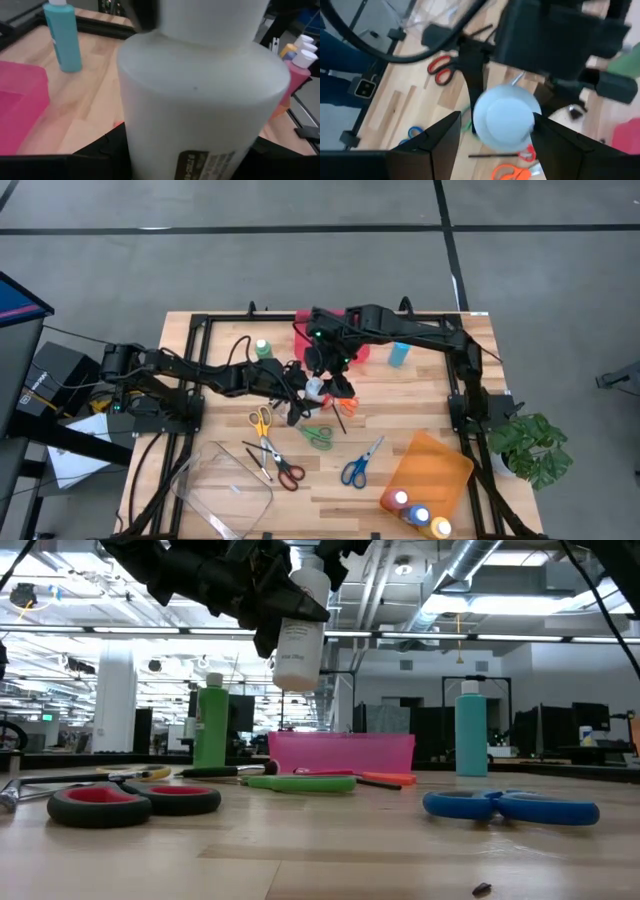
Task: Pick & Place Paint Supplies
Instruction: Put the white paint bottle into the orange bin
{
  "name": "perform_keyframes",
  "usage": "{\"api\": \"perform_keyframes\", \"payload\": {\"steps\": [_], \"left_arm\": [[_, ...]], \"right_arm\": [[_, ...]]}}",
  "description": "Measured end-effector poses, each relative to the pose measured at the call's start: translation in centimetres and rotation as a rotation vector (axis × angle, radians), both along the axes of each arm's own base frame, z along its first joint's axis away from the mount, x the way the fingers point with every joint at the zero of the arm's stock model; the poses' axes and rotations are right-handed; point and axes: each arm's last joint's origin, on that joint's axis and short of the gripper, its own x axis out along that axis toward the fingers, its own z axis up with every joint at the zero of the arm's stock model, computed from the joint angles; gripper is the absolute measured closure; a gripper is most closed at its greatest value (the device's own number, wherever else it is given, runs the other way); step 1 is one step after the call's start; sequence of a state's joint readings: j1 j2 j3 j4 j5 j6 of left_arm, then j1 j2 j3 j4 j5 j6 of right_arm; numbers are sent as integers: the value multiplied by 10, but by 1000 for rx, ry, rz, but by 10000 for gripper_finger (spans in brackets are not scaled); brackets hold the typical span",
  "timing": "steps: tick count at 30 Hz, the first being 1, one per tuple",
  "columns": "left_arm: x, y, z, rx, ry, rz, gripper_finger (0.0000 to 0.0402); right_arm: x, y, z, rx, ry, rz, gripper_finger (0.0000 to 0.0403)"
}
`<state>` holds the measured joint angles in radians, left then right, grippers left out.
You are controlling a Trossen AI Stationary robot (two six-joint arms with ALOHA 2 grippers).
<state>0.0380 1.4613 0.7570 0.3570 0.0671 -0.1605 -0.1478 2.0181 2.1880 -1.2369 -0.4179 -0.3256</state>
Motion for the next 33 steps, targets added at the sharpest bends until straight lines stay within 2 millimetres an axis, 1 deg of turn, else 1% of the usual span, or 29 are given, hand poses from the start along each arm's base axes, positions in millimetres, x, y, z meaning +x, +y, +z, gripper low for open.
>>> {"api": "perform_keyframes", "payload": {"steps": [7, 11, 18, 26, 33], "left_arm": [[0, 0, 1, 1, -5, 4, 186], [0, 0, 1, 1, -5, 4, 186], [0, 0, 0, 1, -4, 3, 186], [0, 0, 0, -3, -3, 2, 186], [0, 0, 0, -2, -3, 2, 186]], "right_arm": [[0, -3, 6, -17, -48, -12, 188], [1, -3, 3, -18, -31, -14, 204], [2, -2, 2, -36, -34, -5, 238], [2, -3, 2, -46, -36, -3, 285], [2, -3, 2, -48, -33, -2, 280]]}}
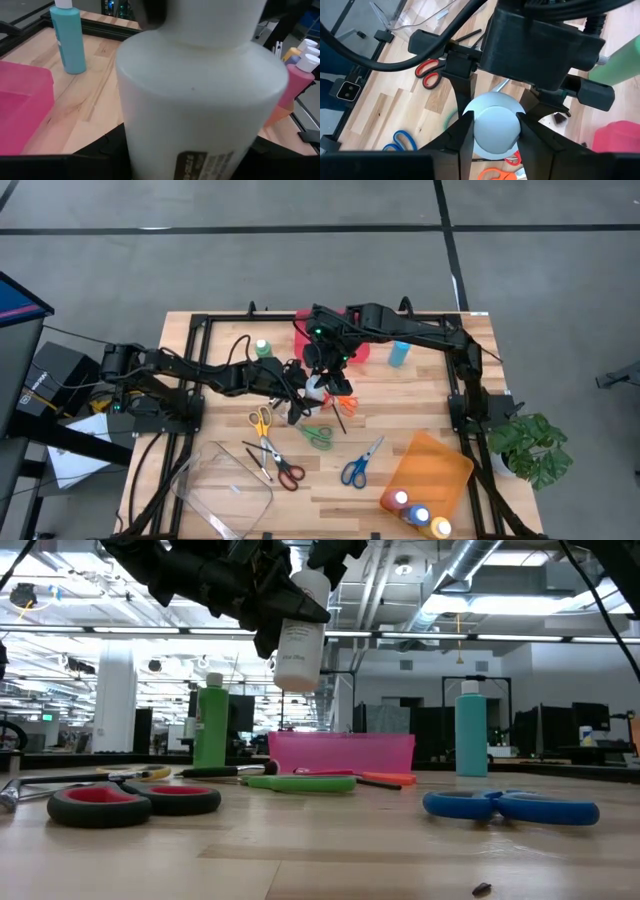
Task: Pick & Place Paint Supplies
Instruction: Put the white paint bottle into the orange bin
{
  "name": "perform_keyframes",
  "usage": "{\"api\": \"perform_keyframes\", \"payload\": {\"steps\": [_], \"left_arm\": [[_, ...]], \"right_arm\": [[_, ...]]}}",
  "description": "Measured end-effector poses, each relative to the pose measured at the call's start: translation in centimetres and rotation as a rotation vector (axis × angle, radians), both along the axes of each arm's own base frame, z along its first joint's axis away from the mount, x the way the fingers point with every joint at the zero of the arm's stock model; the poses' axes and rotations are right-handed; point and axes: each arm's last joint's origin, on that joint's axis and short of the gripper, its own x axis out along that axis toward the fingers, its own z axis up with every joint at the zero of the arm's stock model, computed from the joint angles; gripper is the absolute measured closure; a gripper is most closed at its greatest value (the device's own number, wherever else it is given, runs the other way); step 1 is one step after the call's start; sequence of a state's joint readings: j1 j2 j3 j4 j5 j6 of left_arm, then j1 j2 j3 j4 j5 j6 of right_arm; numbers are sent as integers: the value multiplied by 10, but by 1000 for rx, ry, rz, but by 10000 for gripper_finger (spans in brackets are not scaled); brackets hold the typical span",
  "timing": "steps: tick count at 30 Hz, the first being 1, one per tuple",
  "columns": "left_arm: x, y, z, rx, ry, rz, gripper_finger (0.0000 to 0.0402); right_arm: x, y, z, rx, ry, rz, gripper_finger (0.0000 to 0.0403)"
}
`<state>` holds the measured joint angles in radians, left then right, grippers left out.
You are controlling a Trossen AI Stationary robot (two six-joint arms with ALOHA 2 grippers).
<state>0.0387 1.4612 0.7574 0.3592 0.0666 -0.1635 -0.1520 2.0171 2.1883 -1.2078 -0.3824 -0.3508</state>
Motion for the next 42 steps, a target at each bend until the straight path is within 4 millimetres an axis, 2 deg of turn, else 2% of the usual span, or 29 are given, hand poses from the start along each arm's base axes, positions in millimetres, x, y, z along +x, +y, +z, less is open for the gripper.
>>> {"api": "perform_keyframes", "payload": {"steps": [5, 10, 15, 19, 21, 25, 28, 31, 34, 37, 42], "left_arm": [[0, 0, 0, 0, 0, 0, 182], [0, -1, 2, -8, -16, -31, 140], [-7, -3, 15, -69, -42, -74, 92], [-21, -3, 32, -79, -62, -58, 74], [-31, -4, 43, -92, -68, -47, 72], [-56, -4, 65, -92, -96, -28, 76], [-76, -3, 84, -69, -167, 9, 86], [-93, -2, 99, -11, -236, 56, 95], [-108, -1, 112, 29, -305, 105, 102], [-118, -1, 119, 56, -342, 139, 103], [-132, 0, 121, 71, -315, 176, 103]], "right_arm": [[-1, 0, -1, 1, 12, 0, 287], [-4, 1, 1, -6, 33, -7, 287], [-14, 2, 18, -16, 44, -14, 287], [-28, 2, 36, -50, 74, -36, 288], [-46, 3, 47, -82, 96, -69, 288], [-97, 8, 79, -82, 114, -189, 288], [-136, 21, 104, -64, 50, -280, 288], [-172, 39, 118, -54, 11, -388, 288], [-205, 58, 123, -25, -8, -481, 288], [-232, 75, 119, 21, -5, -574, 288], [-257, 104, 97, 106, 75, -655, 288]]}}
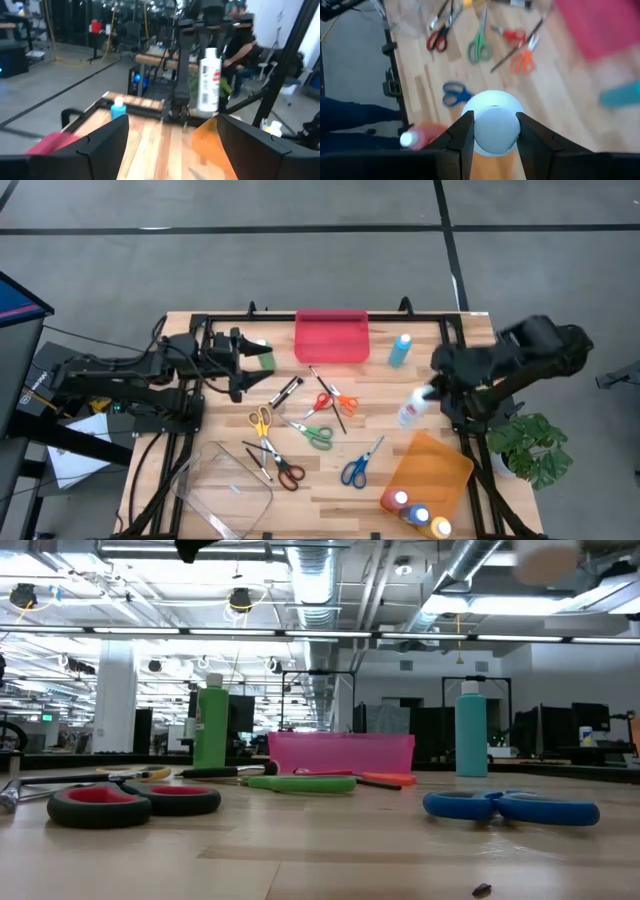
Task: Pick & Place Paint Supplies
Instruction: Put the white paint bottle into the orange bin
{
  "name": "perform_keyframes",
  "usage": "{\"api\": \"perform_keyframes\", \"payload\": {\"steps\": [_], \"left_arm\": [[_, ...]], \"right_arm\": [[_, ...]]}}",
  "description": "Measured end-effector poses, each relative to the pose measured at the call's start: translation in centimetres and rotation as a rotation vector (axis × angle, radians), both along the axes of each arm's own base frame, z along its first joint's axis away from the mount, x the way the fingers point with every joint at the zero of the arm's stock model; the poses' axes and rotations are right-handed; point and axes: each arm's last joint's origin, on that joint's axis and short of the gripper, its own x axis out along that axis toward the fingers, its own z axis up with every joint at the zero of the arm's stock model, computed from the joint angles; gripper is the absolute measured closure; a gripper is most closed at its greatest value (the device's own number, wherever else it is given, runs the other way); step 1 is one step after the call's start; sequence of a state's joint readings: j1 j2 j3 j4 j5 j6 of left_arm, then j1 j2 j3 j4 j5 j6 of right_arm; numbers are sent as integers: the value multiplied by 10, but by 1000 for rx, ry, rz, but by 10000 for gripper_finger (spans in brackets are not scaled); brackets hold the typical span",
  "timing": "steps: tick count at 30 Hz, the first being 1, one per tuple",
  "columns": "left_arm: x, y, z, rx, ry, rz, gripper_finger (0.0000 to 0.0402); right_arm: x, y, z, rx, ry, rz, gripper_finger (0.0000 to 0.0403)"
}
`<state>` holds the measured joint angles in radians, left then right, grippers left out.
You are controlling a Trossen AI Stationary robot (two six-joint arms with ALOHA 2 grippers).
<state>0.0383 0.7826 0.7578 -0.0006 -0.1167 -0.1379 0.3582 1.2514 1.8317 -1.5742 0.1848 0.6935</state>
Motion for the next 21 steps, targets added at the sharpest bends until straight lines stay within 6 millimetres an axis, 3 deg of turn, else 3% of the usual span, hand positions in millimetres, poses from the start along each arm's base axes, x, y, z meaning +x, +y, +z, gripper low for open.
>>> {"api": "perform_keyframes", "payload": {"steps": [11, 21], "left_arm": [[-2, 0, -3, -1, 34, 15, 103], [-2, 0, -3, -1, 33, 15, 103]], "right_arm": [[-26, 67, -50, 179, 229, -72, 288], [-41, 136, -113, 128, 386, -196, 288]]}}
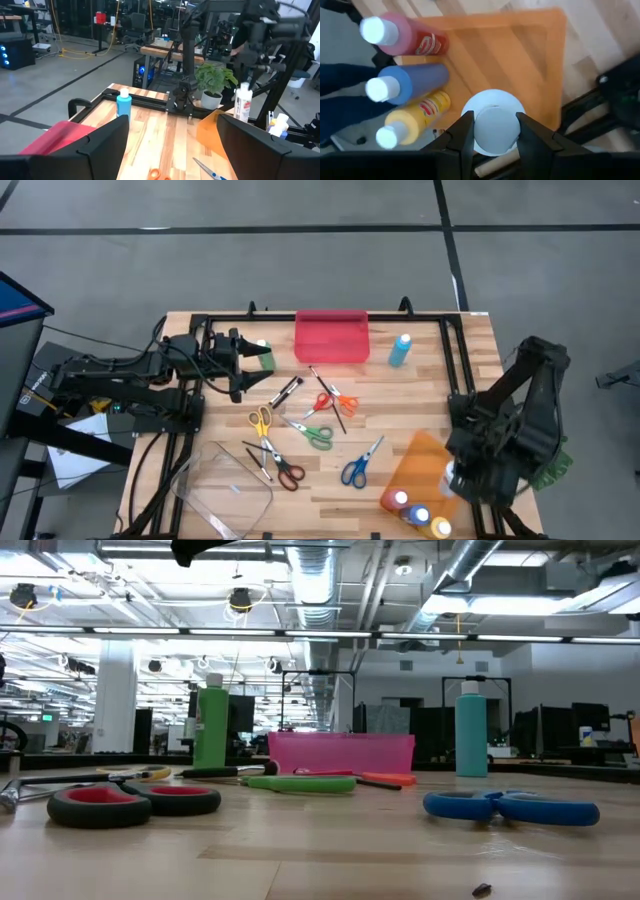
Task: Pick & Place Paint Supplies
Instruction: Put the white paint bottle into the orange bin
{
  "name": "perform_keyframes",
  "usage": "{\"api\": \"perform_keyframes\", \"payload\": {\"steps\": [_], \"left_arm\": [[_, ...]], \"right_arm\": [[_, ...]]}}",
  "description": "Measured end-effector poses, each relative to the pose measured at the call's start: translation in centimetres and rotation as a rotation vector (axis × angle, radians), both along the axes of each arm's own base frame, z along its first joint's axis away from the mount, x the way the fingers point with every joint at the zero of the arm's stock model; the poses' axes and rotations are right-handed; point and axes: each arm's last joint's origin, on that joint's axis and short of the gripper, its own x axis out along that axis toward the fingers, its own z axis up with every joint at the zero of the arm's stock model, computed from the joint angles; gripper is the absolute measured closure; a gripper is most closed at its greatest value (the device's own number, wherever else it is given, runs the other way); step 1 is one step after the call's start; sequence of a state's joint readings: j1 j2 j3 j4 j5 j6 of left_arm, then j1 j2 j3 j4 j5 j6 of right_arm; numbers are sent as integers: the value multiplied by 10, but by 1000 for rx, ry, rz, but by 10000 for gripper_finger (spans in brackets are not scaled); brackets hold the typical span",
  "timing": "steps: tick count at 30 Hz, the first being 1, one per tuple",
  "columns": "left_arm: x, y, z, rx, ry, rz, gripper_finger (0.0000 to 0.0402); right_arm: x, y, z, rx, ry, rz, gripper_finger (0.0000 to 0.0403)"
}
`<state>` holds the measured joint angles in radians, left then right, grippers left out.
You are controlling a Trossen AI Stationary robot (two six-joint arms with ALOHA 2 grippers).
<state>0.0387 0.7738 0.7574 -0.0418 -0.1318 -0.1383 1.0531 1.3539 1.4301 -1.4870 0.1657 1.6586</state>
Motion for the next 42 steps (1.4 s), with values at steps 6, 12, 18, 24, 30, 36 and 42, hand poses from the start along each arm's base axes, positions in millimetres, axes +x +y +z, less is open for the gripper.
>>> {"api": "perform_keyframes", "payload": {"steps": [6, 12, 18, 24, 30, 36, 42], "left_arm": [[0, 1, 0, 2, 0, 35, 103], [0, 1, 1, 3, -6, 52, 103], [0, 2, 1, 3, -6, 65, 103], [-1, 3, 1, 5, -6, 91, 103], [-1, 3, 1, 5, -6, 91, 103], [-1, 3, 1, 6, -6, 109, 103], [-1, 3, 1, 6, -7, 109, 103]], "right_arm": [[-7, 31, -23, -66, -26, -72, 288], [-16, 51, -39, -97, -19, -148, 278], [-20, 66, -50, -104, -61, -188, 287], [-21, 71, -62, -87, -82, -235, 276], [-20, 73, -71, -69, -101, -222, 285], [-23, 70, -72, -98, -89, -218, 274], [-23, 71, -72, -87, -75, -216, 282]]}}
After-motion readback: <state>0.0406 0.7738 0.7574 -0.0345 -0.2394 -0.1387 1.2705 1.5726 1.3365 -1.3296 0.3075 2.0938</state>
